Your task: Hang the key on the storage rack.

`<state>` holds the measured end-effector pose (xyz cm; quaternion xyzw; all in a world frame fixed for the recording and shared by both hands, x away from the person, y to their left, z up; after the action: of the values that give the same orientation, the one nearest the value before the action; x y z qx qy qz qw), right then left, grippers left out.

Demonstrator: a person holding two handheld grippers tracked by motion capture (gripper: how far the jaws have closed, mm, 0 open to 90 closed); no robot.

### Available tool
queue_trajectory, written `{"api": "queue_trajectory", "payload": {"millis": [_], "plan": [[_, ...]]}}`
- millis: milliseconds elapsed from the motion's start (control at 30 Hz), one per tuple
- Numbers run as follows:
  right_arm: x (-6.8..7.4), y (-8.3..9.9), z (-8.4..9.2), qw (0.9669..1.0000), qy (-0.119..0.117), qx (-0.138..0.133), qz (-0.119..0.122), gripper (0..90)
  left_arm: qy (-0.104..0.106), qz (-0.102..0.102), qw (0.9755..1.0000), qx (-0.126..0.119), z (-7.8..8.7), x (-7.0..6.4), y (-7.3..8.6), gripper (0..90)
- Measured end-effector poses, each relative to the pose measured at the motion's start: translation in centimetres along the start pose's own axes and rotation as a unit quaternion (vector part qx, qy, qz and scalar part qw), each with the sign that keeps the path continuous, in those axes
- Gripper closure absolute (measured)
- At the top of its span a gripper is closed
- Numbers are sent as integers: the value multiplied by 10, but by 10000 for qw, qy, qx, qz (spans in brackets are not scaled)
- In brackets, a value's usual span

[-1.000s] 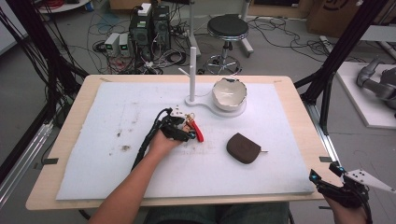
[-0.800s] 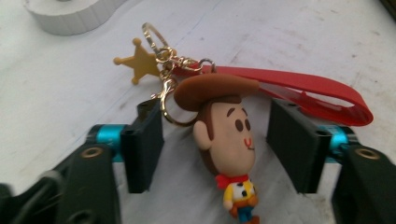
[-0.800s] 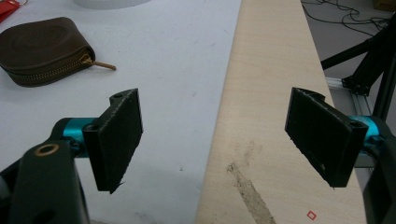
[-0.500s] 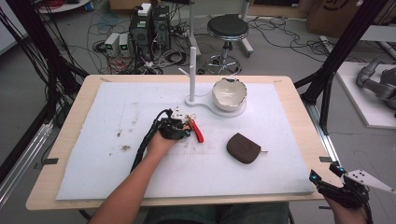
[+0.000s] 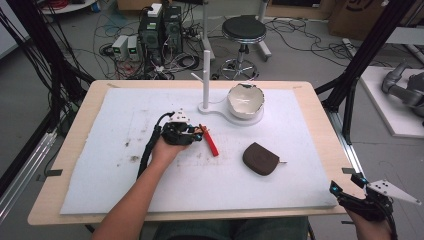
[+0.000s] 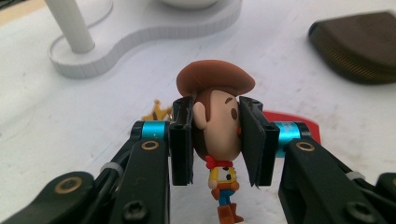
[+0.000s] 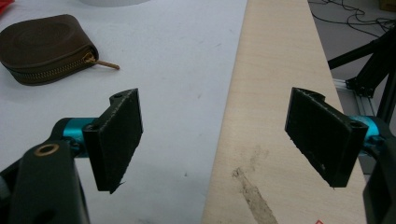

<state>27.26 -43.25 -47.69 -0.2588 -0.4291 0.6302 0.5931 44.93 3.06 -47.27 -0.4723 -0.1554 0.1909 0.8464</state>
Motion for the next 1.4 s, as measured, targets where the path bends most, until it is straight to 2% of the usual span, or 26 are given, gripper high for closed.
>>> {"api": "queue_trajectory", "payload": {"millis": [133,333,467,533,667,800,900,1033,1133,1400], "plan": [[3,-1,-3,10000,-32,27,32,192,133,101,9996,-229,7,-3,-7,668],[8,-4,-11,9999,-100,46,88,192,327,313,9974,-566,19,-4,-16,668],[12,-7,-16,9998,-182,52,117,192,372,263,9969,-643,27,-4,-25,668],[12,-9,-19,9997,-194,36,145,192,414,298,9957,-773,32,-5,-32,669],[15,-12,-24,9996,-233,56,140,192,455,213,9948,-887,38,-7,-45,669],[18,-14,-31,9994,-292,72,196,192,531,234,9928,-1051,44,-10,-57,669],[22,-16,-35,9992,-339,93,165,192,655,348,9897,-1228,48,-11,-64,668],[25,-18,-40,9989,-394,98,251,192,604,316,9899,-1246,52,-9,-70,668],[27,-19,-42,9987,-430,100,250,192,514,248,9907,-1234,57,-6,-76,668],[29,-20,-45,9986,-443,80,276,192,440,156,9907,-1278,64,3,-94,668]]}}
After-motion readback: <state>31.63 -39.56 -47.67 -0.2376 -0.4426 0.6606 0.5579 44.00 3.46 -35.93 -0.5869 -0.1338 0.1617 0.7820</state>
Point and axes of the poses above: each handheld gripper's, and its own axes: z roughly backward along the jaws, y roughly out of its underside, x roughly to its left, the point moved 9 cm from there along -z, roughly forward along the jaws, and after that the axes turned 11 degrees about -z, right-handed, at the moved point
